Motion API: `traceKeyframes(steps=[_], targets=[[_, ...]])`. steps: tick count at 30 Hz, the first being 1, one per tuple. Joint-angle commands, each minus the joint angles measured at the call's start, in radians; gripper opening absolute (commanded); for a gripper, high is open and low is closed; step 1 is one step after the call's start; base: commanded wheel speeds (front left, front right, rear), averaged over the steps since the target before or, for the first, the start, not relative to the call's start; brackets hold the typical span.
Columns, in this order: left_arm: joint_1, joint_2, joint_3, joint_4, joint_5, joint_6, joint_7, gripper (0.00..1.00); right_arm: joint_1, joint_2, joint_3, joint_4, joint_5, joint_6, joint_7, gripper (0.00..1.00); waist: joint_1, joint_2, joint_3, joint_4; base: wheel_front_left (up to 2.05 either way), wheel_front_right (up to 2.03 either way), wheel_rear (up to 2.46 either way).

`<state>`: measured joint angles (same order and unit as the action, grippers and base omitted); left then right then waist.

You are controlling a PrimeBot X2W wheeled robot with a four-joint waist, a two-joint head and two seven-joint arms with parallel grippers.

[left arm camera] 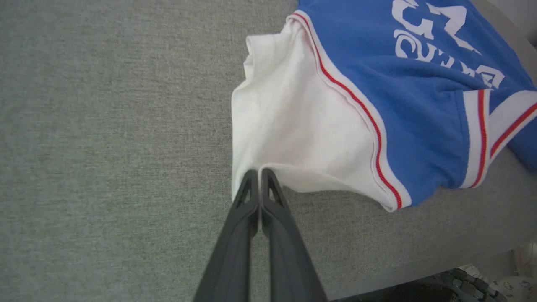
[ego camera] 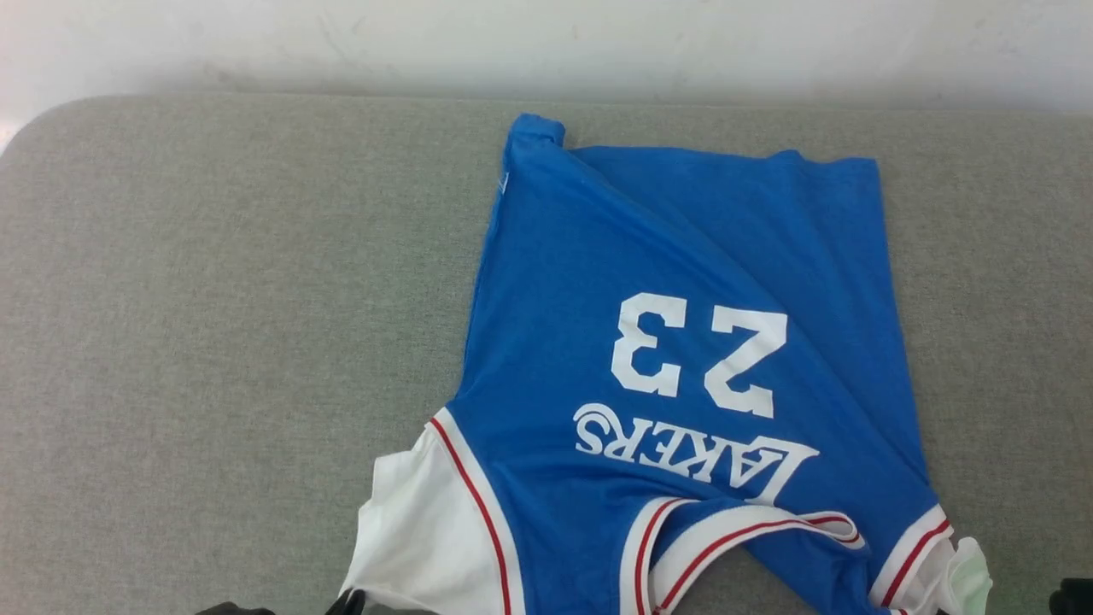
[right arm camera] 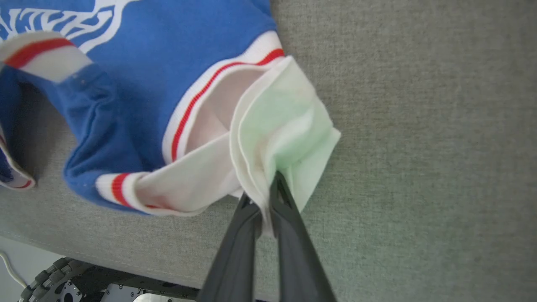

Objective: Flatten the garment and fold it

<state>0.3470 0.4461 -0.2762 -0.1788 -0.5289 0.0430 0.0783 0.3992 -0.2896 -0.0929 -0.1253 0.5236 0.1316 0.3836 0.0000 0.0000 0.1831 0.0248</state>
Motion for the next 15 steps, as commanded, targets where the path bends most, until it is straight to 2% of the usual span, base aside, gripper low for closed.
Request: traceKeyframes(steps=[1, 2, 3, 4, 5, 6, 12, 15], targets=[[0.006, 0.008, 0.007, -0.011, -0.006, 0.010, 0.007, 0.00, 0.003, 0.005, 0.006, 0.006, -0.003, -0.001, 0.006, 0.00, 0.0000, 0.0000, -0.002, 0.001, 0.00, 0.00, 0.00], [0.005, 0.010, 0.006, -0.016, -0.005, 0.013, 0.012, 0.00, -0.001, 0.010, 0.010, 0.011, -0.005, -0.001, 0.007, 0.00, 0.0000, 0.0000, -0.003, 0.001, 0.00, 0.00, 0.00], [0.001, 0.011, 0.005, -0.021, -0.003, 0.014, 0.016, 0.00, -0.007, 0.014, 0.015, 0.018, -0.009, -0.001, 0.007, 0.08, 0.0000, 0.0000, -0.005, 0.001, 0.00, 0.00, 0.00], [-0.003, 0.010, 0.002, -0.026, -0.002, 0.016, 0.020, 0.00, -0.015, 0.017, 0.020, 0.027, -0.014, -0.001, 0.004, 0.42, 0.0000, 0.0000, -0.007, 0.001, 0.00, 0.00, 0.00], [-0.008, 0.009, -0.001, -0.030, -0.001, 0.016, 0.022, 0.00, -0.022, 0.023, 0.021, 0.039, -0.017, -0.001, 0.000, 0.89, 0.0000, 0.0000, -0.009, 0.000, 0.00, 0.00, 0.00], [-0.012, 0.007, -0.004, -0.033, -0.001, 0.016, 0.025, 0.00, -0.027, 0.029, 0.021, 0.055, -0.021, -0.001, 0.000, 1.00, 0.0000, 0.0000, -0.011, -0.002, 0.00, 0.00, 0.00], [-0.017, 0.005, -0.010, -0.046, -0.005, 0.019, 0.034, 0.00, -0.034, 0.024, 0.023, 0.057, -0.012, -0.001, 0.041, 1.00, 0.0000, 0.0000, -0.022, -0.008, 0.00, 0.00, 0.00], [-0.011, 0.010, -0.003, -0.066, -0.008, 0.024, 0.035, 0.00, -0.033, 0.027, -0.038, -0.040, 0.060, -0.001, 0.108, 1.00, 0.0000, 0.0000, -0.021, -0.011, 0.00, 0.00, 0.00]])
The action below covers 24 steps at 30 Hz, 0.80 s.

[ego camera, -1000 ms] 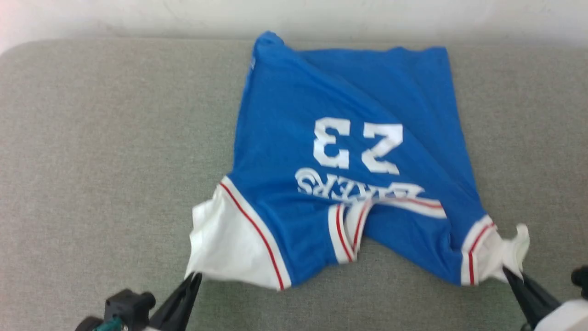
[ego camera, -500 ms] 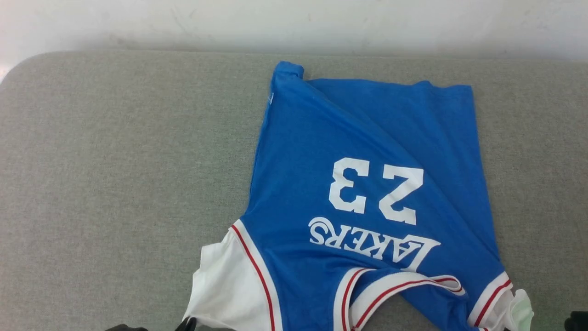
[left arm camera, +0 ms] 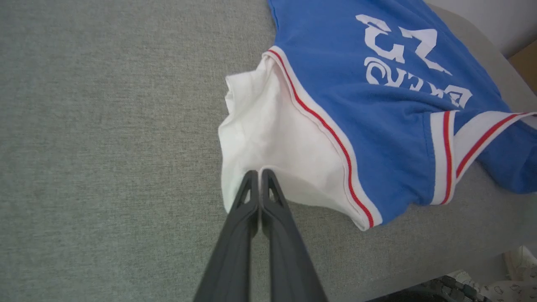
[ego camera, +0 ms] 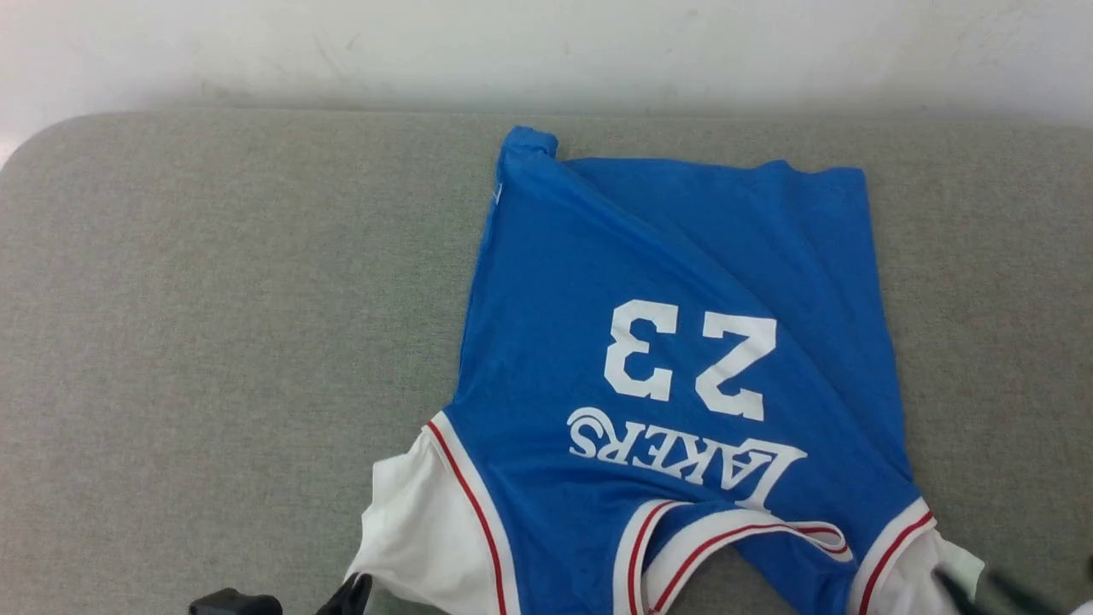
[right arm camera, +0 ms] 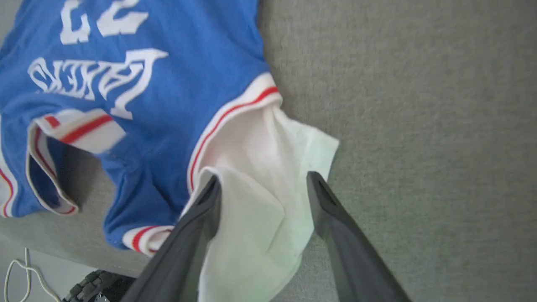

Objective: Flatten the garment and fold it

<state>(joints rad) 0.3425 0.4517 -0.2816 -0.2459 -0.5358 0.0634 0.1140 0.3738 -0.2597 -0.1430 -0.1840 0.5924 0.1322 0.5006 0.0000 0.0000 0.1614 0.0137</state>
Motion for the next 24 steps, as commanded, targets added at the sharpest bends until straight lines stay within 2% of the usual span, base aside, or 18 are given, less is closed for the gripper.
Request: traceKeyframes(steps=[1, 4, 7, 12, 16, 18, 20, 24], targets=[[-0.004, 0.007, 0.006, -0.010, -0.001, 0.007, -0.002, 0.00, -0.016, -0.004, -0.020, -0.033, 0.011, -0.002, 0.002, 1.00, 0.0000, 0.0000, 0.005, 0.000, 0.00, 0.00, 0.00], [-0.006, 0.013, 0.014, -0.045, 0.003, 0.015, -0.004, 0.00, -0.075, -0.028, -0.128, -0.181, 0.007, -0.002, -0.001, 1.00, 0.0000, 0.0000, 0.023, 0.004, 0.00, 0.00, 0.00], [-0.021, 0.015, 0.010, -0.069, 0.010, 0.015, -0.002, 0.00, -0.172, -0.060, -0.189, -0.282, -0.015, -0.002, 0.007, 1.00, 0.0000, 0.0000, 0.049, 0.016, 0.00, 0.00, 0.00], [-0.061, 0.006, -0.005, -0.090, 0.026, 0.013, -0.006, 0.00, -0.420, -0.128, -0.181, -0.325, -0.067, -0.002, 0.045, 1.00, 0.0000, 0.0000, 0.105, 0.040, 0.00, 0.00, 0.00], [-0.092, -0.008, -0.021, -0.100, 0.036, 0.009, -0.016, 0.00, -0.685, -0.165, -0.115, -0.267, -0.123, -0.002, 0.082, 1.00, 0.0000, 0.0000, 0.154, 0.062, 0.00, 0.00, 0.00], [-0.108, -0.015, -0.028, -0.104, 0.041, 0.007, -0.022, 0.00, -0.819, -0.179, -0.051, -0.215, -0.163, -0.002, 0.101, 1.00, 0.0000, 0.0000, 0.179, 0.075, 0.00, 0.00, 0.00], [-0.123, -0.021, -0.034, -0.109, 0.047, 0.005, -0.029, 0.00, -0.948, -0.136, -0.025, -0.124, -0.196, -0.002, 0.138, 1.00, 0.0000, 0.0000, 0.209, 0.087, 0.00, 0.00, 0.00], [-0.170, -0.039, -0.061, -0.117, 0.062, -0.007, -0.036, 0.00, -1.136, -0.091, 0.000, 0.069, -0.291, -0.002, 0.206, 1.00, 0.0000, 0.0000, 0.277, 0.131, 0.00, 0.00, 0.00]])
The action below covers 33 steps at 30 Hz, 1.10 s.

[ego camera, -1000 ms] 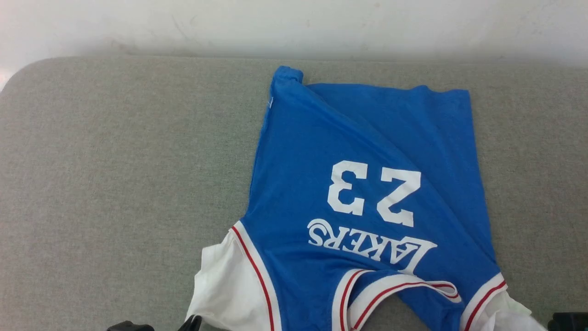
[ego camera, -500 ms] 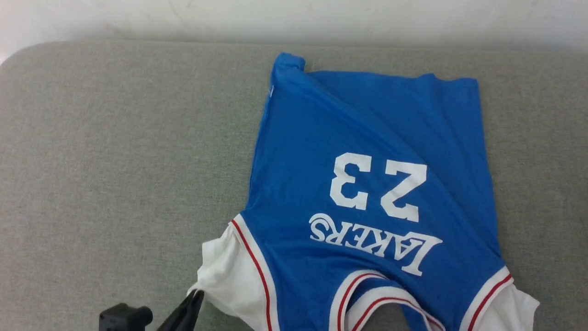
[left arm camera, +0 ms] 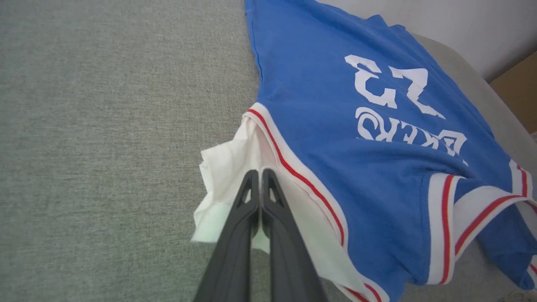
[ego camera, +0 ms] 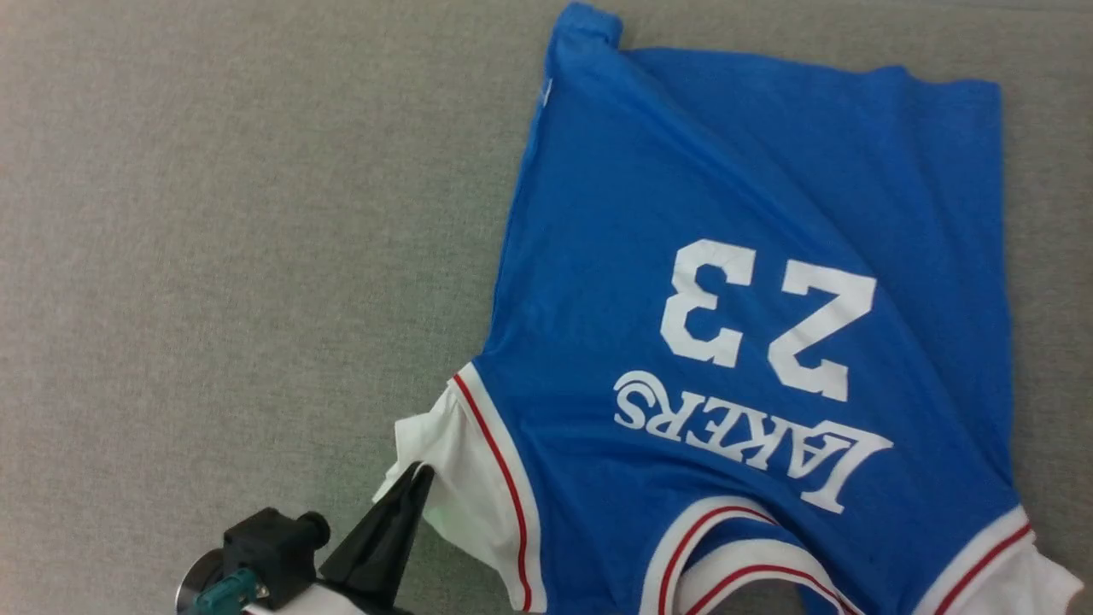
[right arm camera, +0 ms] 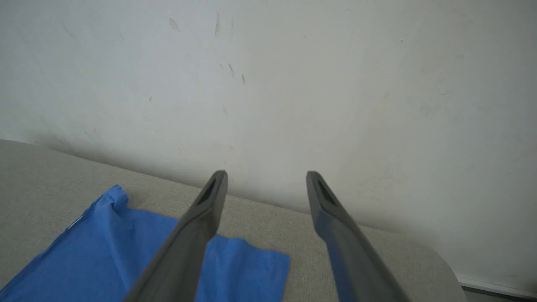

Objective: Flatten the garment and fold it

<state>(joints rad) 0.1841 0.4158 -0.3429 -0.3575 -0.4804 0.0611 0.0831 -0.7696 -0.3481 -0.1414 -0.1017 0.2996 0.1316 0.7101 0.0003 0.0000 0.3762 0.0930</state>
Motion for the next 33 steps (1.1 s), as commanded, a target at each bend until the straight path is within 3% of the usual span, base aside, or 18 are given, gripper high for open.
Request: traceKeyframes(steps=[1, 10, 22, 23, 24, 28, 33], targets=[[-0.024, -0.009, -0.007, -0.007, 0.010, -0.007, -0.008, 0.00, -0.027, 0.003, -0.008, 0.033, -0.024, -0.001, 0.006, 1.00, -0.0003, 0.0000, 0.082, 0.062, 0.00, 0.00, 0.00], [-0.100, -0.060, -0.052, 0.000, 0.026, -0.020, -0.037, 0.00, -0.126, -0.003, -0.089, 0.315, -0.213, -0.001, 0.052, 1.00, -0.0003, 0.0000, 0.220, 0.135, 0.00, 0.00, 0.00], [-0.153, -0.069, -0.059, 0.025, 0.034, -0.026, -0.052, 0.00, -0.066, 0.022, -0.164, 0.390, -0.294, -0.001, 0.164, 1.00, -0.0003, 0.0000, 0.282, 0.130, 0.00, 0.00, 0.00], [-0.156, -0.068, -0.058, 0.025, 0.033, -0.027, -0.051, 0.00, -0.064, 0.029, -0.170, 0.389, -0.299, -0.001, 0.181, 0.87, -0.0003, 0.0000, 0.282, 0.127, 0.00, 0.00, 0.00], [-0.158, -0.068, -0.058, 0.026, 0.033, -0.026, -0.051, 0.00, -0.064, 0.037, -0.178, 0.382, -0.304, -0.001, 0.189, 0.01, -0.0003, 0.0000, 0.281, 0.125, 0.00, 0.00, 0.00], [-0.166, -0.067, -0.058, 0.030, 0.032, -0.027, -0.051, 0.00, -0.059, 0.066, -0.212, 0.358, -0.331, -0.001, 0.183, 0.00, -0.0003, 0.0000, 0.269, 0.114, 0.00, 0.00, 0.00], [-0.169, -0.055, -0.047, 0.035, 0.038, -0.021, -0.058, 0.00, -0.065, 0.097, -0.212, 0.340, -0.308, -0.001, 0.098, 0.00, -0.0003, 0.0000, 0.215, 0.089, 0.00, 0.00, 0.00]])
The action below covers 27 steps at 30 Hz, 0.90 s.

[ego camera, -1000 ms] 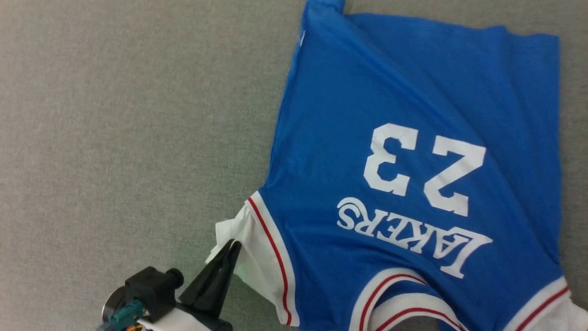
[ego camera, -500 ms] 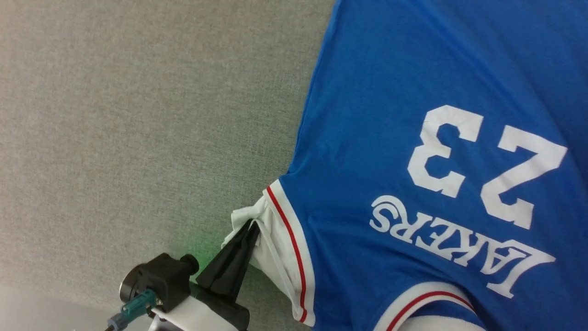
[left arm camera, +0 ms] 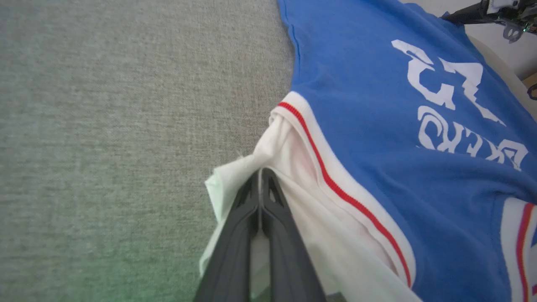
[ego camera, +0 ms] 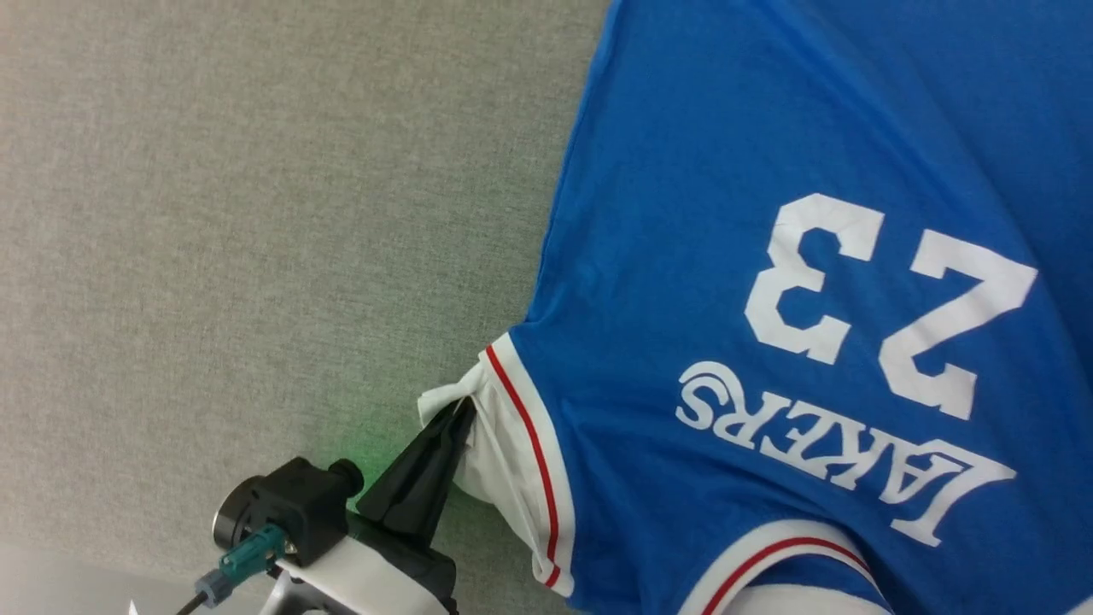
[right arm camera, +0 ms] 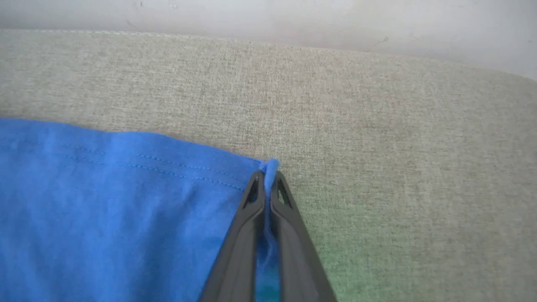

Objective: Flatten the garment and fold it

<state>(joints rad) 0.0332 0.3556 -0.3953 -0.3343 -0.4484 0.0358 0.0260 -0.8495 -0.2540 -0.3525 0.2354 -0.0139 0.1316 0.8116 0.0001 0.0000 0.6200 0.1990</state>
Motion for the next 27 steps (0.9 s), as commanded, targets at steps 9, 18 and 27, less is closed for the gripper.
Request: traceKeyframes(steps=[9, 18, 27], targets=[[0.025, 0.025, 0.049, 0.022, 0.000, 0.043, -0.012, 0.00, 0.156, -0.007, 0.004, -0.135, 0.197, -0.001, -0.134, 0.00, -0.0001, 0.0000, -0.202, -0.097, 0.00, 0.00, 0.00], [0.092, 0.035, 0.084, 0.032, 0.000, 0.082, -0.050, 0.00, 0.572, 0.086, -0.272, -0.407, 0.306, -0.001, -0.111, 0.00, -0.0001, 0.0000, -0.280, -0.171, 0.00, 0.00, 0.00], [0.129, 0.034, 0.080, 0.033, -0.019, 0.084, -0.055, 0.00, 1.018, 0.203, -0.454, -0.419, 0.432, -0.001, -0.046, 0.00, -0.0001, 0.0000, -0.300, -0.228, 0.00, 0.00, 0.00]])
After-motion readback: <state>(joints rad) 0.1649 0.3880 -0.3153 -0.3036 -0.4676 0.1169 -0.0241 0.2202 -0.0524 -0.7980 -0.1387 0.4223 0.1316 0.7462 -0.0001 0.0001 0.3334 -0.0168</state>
